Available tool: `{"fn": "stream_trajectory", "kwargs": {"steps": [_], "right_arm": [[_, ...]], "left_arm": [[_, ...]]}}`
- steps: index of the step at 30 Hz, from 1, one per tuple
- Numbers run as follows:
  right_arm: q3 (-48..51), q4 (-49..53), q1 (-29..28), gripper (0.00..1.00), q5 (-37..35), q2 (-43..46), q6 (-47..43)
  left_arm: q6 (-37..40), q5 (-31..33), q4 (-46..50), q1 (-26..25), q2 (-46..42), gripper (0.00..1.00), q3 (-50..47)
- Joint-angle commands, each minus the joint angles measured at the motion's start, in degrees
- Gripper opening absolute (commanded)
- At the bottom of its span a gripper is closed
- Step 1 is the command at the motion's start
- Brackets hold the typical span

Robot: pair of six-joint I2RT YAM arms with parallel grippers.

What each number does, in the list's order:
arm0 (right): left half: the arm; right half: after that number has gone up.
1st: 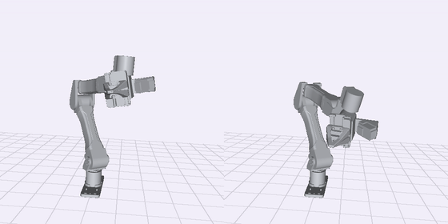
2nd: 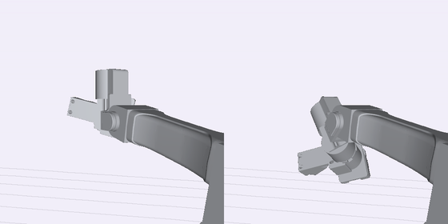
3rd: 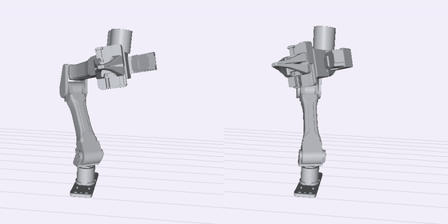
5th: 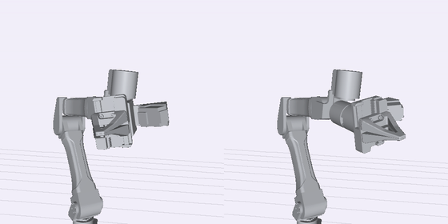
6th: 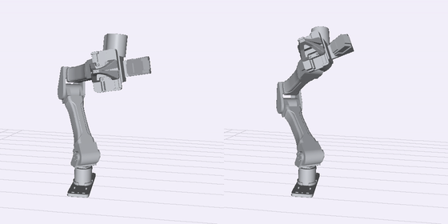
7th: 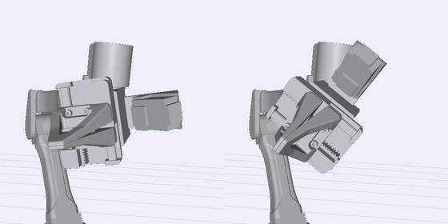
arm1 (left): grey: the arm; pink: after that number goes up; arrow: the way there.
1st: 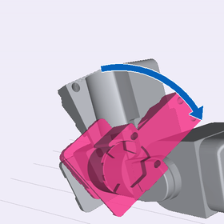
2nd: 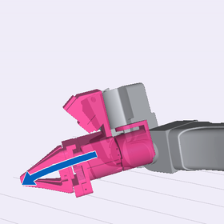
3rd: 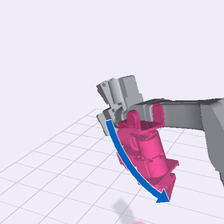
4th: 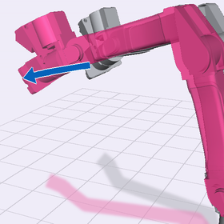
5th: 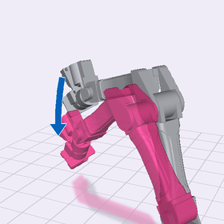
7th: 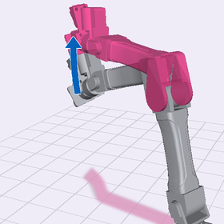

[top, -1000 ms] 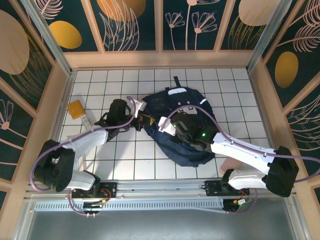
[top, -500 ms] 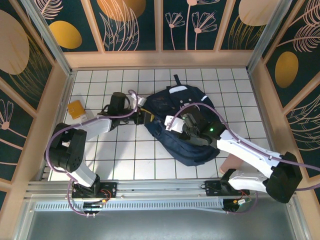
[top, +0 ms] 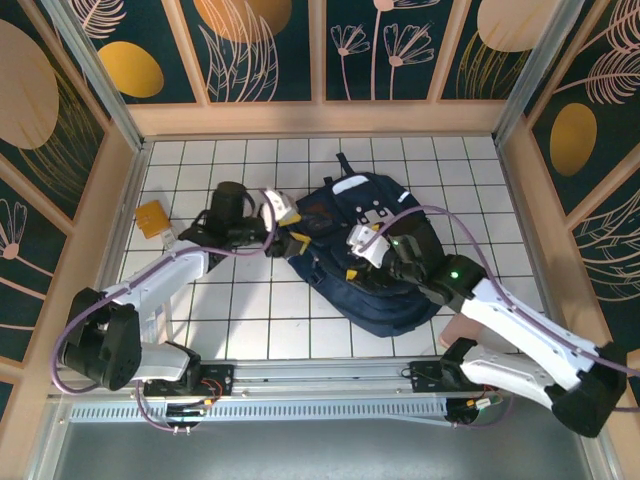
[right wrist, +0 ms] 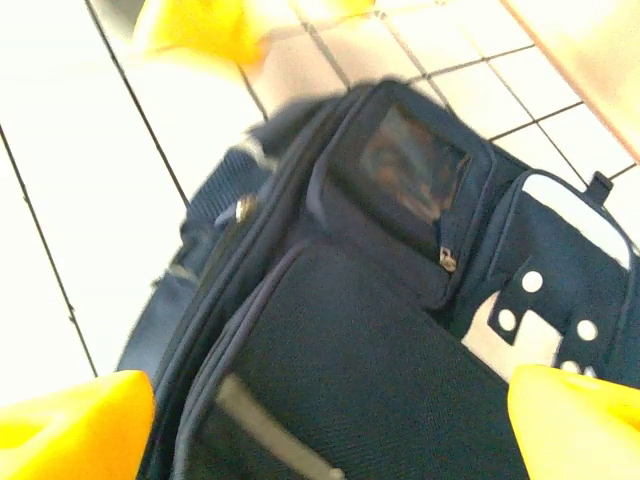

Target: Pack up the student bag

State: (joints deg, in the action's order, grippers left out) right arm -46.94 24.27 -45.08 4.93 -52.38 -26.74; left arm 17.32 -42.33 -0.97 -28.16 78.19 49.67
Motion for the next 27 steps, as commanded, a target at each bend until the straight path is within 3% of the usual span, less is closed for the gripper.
{"fn": "stream_trajectory", "kwargs": {"steps": [1,6,10,13,19,27], "right_arm": [[0.7,-1.5,0.4,0.99,4.0,4.8,15.8],[-3.5,4.8,3.8,0.99,-7.9,6.2,42.5],[-3.8,16.5,12.5,0.90,-7.1,4.5,60.3],[-3.0,21.5,13.4,0.86,-3.5,3.5,60.0],[0.3,27.6,18.0,0.82,-6.6,4.0,59.2],[5.4,24.7,24.4,0.79,-2.2,3.3,68.6]], "left_arm": [[6.3,-0.3,0.5,-2.0,2.0,0.68,2.9],[11.1,1.8,2.9,-4.6,6.0,0.65,4.9],[19.3,6.1,8.6,-9.3,8.9,0.65,7.9],[23.1,8.5,11.3,-13.1,11.2,0.64,10.4],[29.0,14.6,14.1,-19.7,16.1,0.62,14.8],[32.4,18.1,20.7,-27.2,21.8,0.63,22.3]]}}
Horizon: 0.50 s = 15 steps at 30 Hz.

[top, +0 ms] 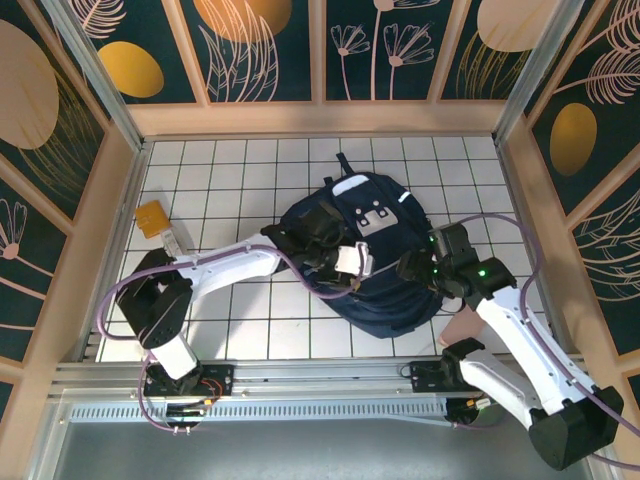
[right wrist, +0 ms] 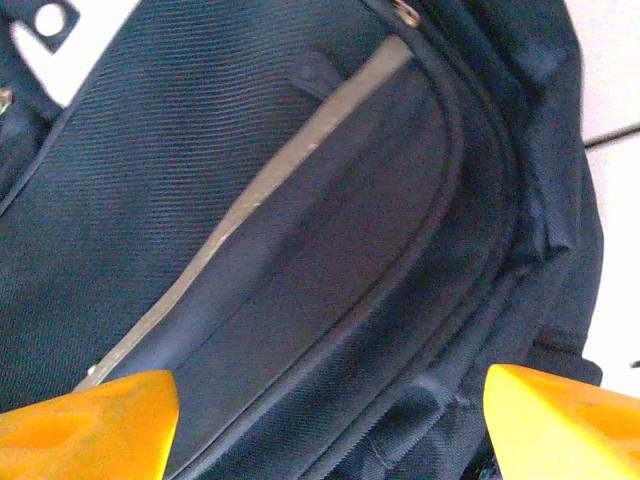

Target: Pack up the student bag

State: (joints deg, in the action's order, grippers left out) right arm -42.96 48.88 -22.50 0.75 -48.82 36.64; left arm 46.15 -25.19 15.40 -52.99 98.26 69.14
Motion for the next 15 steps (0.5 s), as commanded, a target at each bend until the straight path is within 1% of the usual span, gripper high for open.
{"fn": "stream_trajectory", "kwargs": {"steps": [1,4,6,7,10,11,12,13,14,15], "right_arm": [[2.0,-1.1,2.6,0.77,3.2,-0.3,5.7],[4.6,-6.6,4.6,0.73,8.5,-0.7,11.0],[6.7,-10.4,4.7,0.71,12.1,-1.0,16.9],[8.1,-12.9,4.7,0.69,13.3,-1.0,20.8],[10.7,-18.8,4.7,0.59,14.6,-0.3,27.3],[11.2,-20.5,4.7,0.51,14.7,-0.2,28.3],[11.4,-22.0,4.7,0.45,15.1,-0.4,29.3],[11.3,-22.5,4.7,0.33,15.0,-0.7,29.9],[10.7,-22.5,4.6,0.16,14.4,-1.0,30.0],[10.2,-22.6,4.5,0.06,14.2,-1.0,30.0]], "left_arm": [[3.4,0.8,4.5,-3.2,2.1,0.63,3.4],[0.7,-1.2,2.2,-4.5,2.0,0.63,3.5],[-1.5,-3.0,-0.2,-4.7,1.1,0.64,3.0],[-2.6,-3.5,-1.5,-4.8,0.5,0.65,2.5],[-4.8,-3.9,-5.0,-5.1,-2.0,0.66,0.4],[-5.5,-3.8,-6.0,-5.2,-2.6,0.66,-0.4],[-6.4,-3.6,-7.1,-5.2,-3.2,0.67,-1.3],[-7.3,-3.4,-8.2,-5.1,-3.9,0.67,-2.4],[-7.8,-3.0,-8.9,-5.1,-4.4,0.68,-3.1],[-8.3,-2.7,-9.4,-5.1,-5.0,0.68,-3.9]]}}
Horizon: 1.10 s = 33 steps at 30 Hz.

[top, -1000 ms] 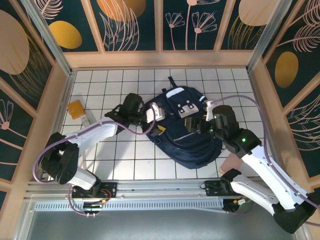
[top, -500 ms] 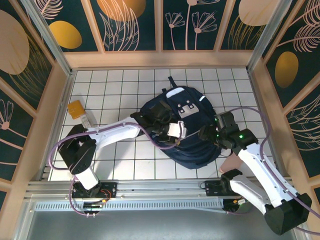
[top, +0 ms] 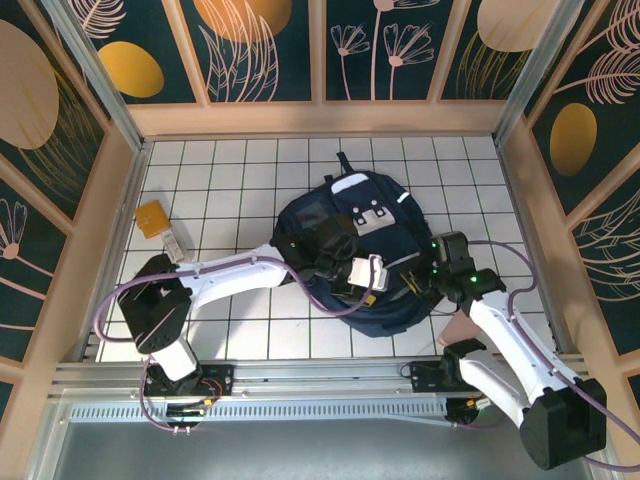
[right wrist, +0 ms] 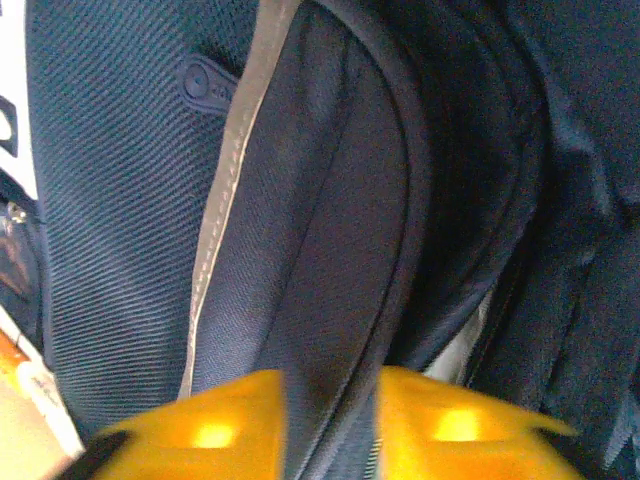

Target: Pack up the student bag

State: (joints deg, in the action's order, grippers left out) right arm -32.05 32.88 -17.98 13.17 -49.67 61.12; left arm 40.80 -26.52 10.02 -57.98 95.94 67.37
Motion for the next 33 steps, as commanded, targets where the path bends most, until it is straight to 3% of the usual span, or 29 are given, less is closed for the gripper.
{"fn": "stream_trajectory", "kwargs": {"steps": [1,9,18,22,23,24,29,33], "right_arm": [[-1.3,-6.8,-0.2,0.00,2.0,0.0,5.5],[-7.9,-10.7,-3.3,0.00,4.4,-0.8,6.7],[-11.5,-12.3,-3.7,0.00,5.7,-1.3,11.0],[-13.3,-15.0,-3.9,0.00,3.8,-2.2,13.5],[-13.9,-15.3,-3.9,0.00,3.4,-2.9,13.8],[-14.3,-16.1,-4.0,0.00,3.4,-3.5,14.3],[-16.4,-18.6,-5.4,0.00,2.9,-6.4,17.3],[-17.6,-18.6,-6.4,0.00,1.1,-7.3,19.1]], "left_arm": [[-3.2,-1.0,-4.2,-0.2,-3.1,0.69,-2.7],[-7.9,8.5,-8.6,-0.2,-6.1,0.76,-6.2],[-13.2,19.4,-12.6,-0.2,-5.3,0.75,-7.3],[-13.6,16.9,-12.6,-0.2,-6.1,0.80,-7.0],[-14.6,15.7,-12.1,-0.2,-6.2,0.84,-6.6],[-15.9,14.4,-11.6,-0.2,-6.2,0.99,-6.2],[-22.0,17.7,-15.7,-0.7,-8.5,0.99,-8.6],[-22.2,25.4,-15.4,-3.4,-8.2,0.99,-8.1]]}}
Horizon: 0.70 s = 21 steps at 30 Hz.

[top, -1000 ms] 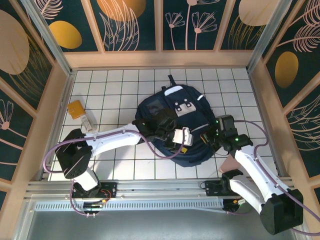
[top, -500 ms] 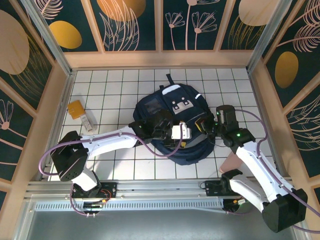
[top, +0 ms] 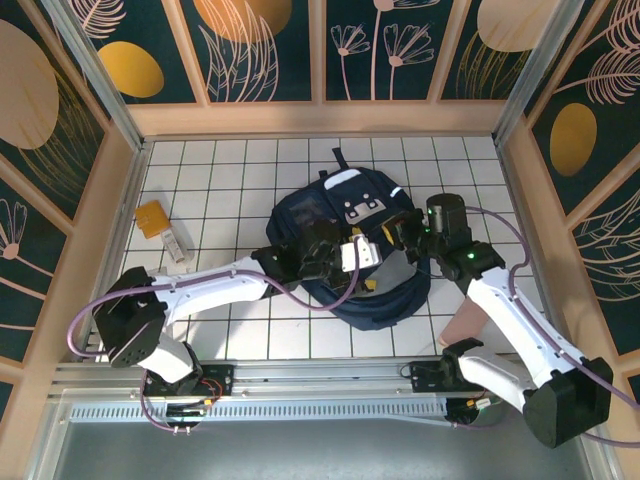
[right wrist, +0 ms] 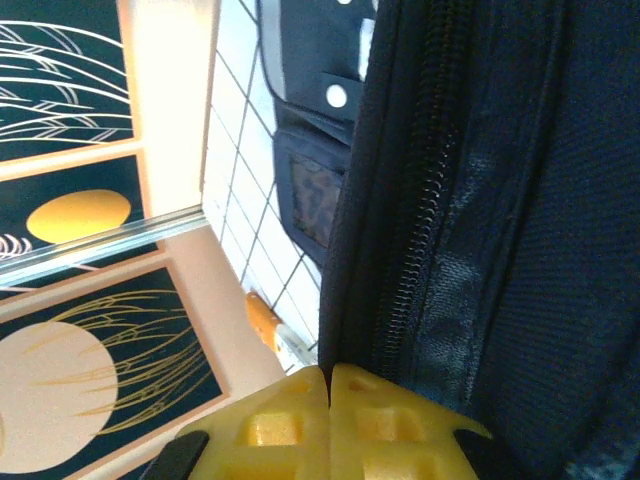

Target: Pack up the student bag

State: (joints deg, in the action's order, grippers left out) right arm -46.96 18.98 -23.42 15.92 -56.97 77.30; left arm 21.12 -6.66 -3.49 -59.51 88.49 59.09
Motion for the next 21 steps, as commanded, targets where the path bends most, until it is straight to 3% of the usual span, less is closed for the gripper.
{"fn": "stream_trajectory", "kwargs": {"steps": [1,8,11,16,19,21], "right_arm": [[-2.7,-4.9,-1.1,0.00,-1.8,-0.1,3.6],[-2.8,-5.4,-2.9,0.00,-3.6,0.1,5.8],[-2.6,-5.2,-3.1,0.00,-3.8,0.4,6.1],[-2.0,-6.3,-3.3,0.00,-3.8,0.5,7.0],[-1.8,-7.2,-3.2,0.00,-3.9,0.2,7.0],[-1.9,-7.2,-3.2,0.00,-4.0,-0.3,6.8]], "left_arm": [[-2.7,7.2,-1.8,-2.6,-0.2,0.99,0.5],[-8.6,27.5,-5.0,-3.4,1.3,0.99,-0.8],[-8.2,33.0,-6.8,-3.3,2.0,0.98,-2.0],[-8.6,36.0,-6.7,-2.5,5.2,0.71,-1.6],[-7.7,36.0,-6.8,-1.6,6.1,0.60,-1.4],[-6.1,35.3,-6.3,-0.3,5.9,0.45,-0.9]]}}
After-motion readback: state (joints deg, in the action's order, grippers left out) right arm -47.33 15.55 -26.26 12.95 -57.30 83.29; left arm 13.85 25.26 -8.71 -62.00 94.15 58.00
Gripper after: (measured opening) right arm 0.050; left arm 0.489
